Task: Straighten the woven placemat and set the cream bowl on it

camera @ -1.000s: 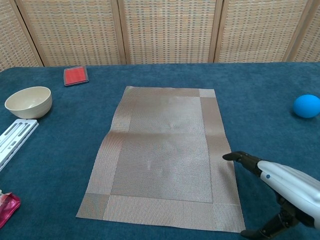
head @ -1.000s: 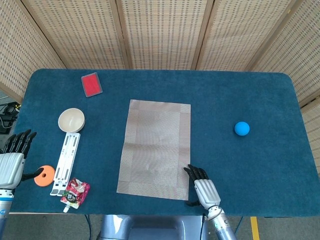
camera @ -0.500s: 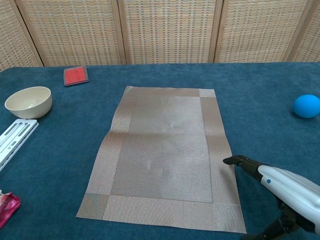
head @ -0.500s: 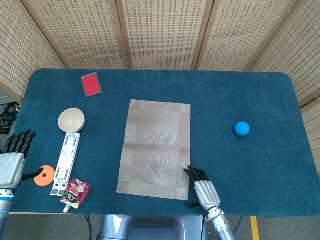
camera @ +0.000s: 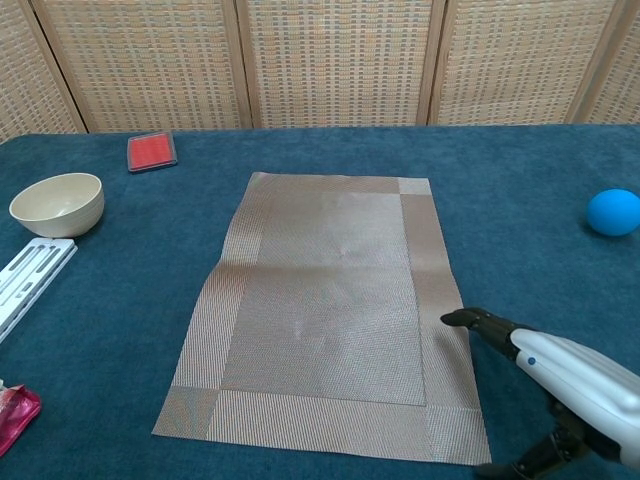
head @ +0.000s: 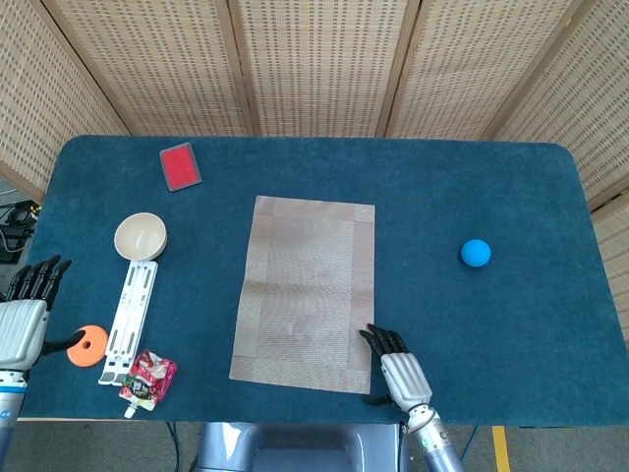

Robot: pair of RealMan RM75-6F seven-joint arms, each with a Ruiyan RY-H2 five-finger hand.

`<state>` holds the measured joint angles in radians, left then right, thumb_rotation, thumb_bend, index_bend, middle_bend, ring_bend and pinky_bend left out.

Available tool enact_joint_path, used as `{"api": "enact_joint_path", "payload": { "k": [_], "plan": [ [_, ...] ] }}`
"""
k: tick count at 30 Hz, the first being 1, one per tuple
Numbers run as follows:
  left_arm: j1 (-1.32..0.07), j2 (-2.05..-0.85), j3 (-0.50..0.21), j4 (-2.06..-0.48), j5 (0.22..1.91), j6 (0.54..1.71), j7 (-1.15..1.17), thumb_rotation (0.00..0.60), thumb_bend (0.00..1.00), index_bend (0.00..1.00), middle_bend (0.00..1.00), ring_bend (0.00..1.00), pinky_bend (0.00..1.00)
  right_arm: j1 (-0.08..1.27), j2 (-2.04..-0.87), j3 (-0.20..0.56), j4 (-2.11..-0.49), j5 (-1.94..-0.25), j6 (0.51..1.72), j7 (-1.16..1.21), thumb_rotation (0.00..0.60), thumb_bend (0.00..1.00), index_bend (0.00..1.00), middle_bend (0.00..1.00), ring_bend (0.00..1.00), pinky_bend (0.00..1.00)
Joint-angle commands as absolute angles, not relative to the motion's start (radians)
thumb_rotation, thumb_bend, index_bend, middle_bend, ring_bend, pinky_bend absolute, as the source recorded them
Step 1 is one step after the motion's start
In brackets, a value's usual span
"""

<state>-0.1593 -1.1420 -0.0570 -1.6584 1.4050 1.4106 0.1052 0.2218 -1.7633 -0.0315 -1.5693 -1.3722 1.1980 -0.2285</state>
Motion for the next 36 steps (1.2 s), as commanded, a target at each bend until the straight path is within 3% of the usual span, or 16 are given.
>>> {"api": "enact_joint_path", "payload": {
  "k": [1,22,29,36],
  "plan": [
    [-0.160,-1.143,-0.058,-1.658,1.402,1.408,0.108,0.600,0.06,0.00,0.00,0.00,0.00,0.224,-1.773,-0.031,-1.545,-1.393,1.203,-0.201,0.600,0.06,0.00,0.00,0.00,0.00],
    [-0.159,-1.134,-0.068,-1.658,1.385,1.399,0.095,0.600,0.06,0.00,0.00,0.00,0.00,0.206,-1.766,-0.032,-1.560,-1.351,1.193,-0.213,0.600,0.07,0.00,0.00,0.00,0.00],
    [-0.164,-1.138,-0.074,-1.650,1.369,1.382,0.093,0.600,0.06,0.00,0.00,0.00,0.00,0.215,-1.796,-0.023,-1.501,-1.361,1.184,-0.187,0.600,0.18,0.00,0.00,0.00,0.00],
    [-0.163,-1.141,-0.077,-1.648,1.368,1.386,0.088,0.600,0.06,0.00,0.00,0.00,0.00,0.217,-1.838,-0.034,-1.418,-1.477,1.247,-0.075,0.600,0.34,0.00,0.00,0.00,0.00]
  ]
}}
